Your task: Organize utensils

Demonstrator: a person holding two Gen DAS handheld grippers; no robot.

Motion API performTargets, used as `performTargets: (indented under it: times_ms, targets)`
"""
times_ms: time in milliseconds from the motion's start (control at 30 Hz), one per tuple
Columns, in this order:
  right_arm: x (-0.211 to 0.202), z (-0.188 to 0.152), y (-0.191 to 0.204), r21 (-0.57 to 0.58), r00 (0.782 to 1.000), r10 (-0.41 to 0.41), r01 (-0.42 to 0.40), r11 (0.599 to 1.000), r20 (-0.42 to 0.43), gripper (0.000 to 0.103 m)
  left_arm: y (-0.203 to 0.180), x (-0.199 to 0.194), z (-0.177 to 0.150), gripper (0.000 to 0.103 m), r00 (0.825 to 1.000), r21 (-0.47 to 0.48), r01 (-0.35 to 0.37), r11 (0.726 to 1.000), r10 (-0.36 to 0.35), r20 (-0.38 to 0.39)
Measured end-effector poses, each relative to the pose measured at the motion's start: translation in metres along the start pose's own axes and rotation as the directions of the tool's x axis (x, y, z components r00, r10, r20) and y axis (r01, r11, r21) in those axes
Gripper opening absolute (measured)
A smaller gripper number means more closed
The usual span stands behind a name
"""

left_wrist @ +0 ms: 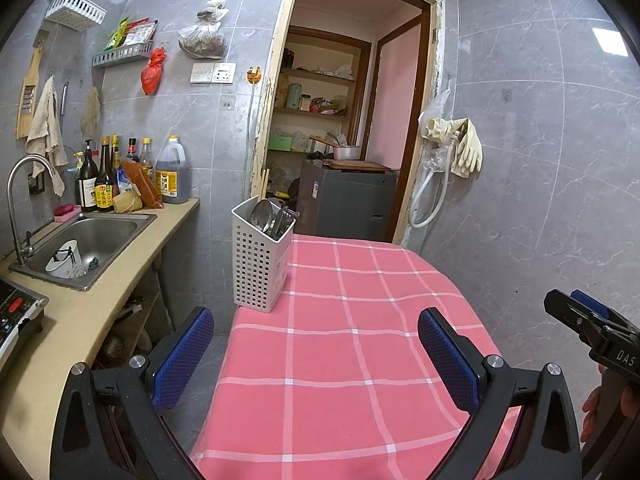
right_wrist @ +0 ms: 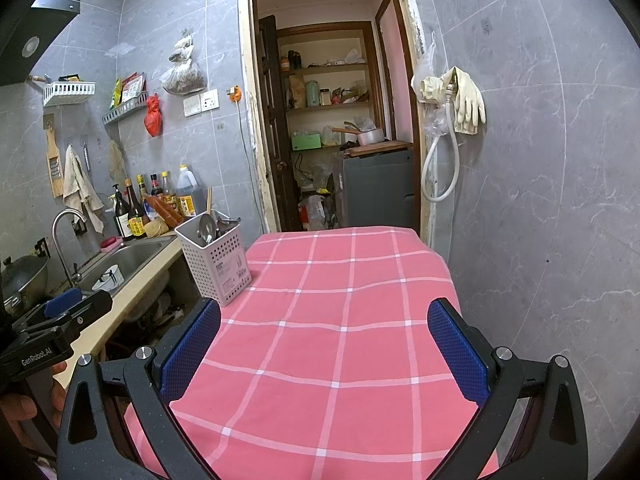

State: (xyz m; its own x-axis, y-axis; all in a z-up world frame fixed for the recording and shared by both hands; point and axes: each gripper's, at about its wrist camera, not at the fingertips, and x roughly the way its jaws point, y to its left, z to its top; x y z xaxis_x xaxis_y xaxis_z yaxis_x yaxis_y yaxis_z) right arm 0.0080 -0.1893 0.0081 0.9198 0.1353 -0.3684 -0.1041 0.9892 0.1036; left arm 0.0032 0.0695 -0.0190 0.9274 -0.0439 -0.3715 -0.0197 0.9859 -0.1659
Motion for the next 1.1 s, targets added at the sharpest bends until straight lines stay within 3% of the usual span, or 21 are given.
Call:
performTargets:
  times_ms: [533,1100]
  targets:
    - [0.000,-0.001,0.001,0.000,1.000,0.000,0.000,1.000,-0.006,0.102,0.006,0.004,-0.003,0.103,1.000,-0.014,-0.002,1.000,0.002,-0.007]
    - [0.009,-0.018,0.003,0.002,0.999,0.000,0.000,1.000,-0.036,0.102,0.002,0.016,-0.001,0.103,0.997,0.005,-0.054,0.999,0.054,-0.053]
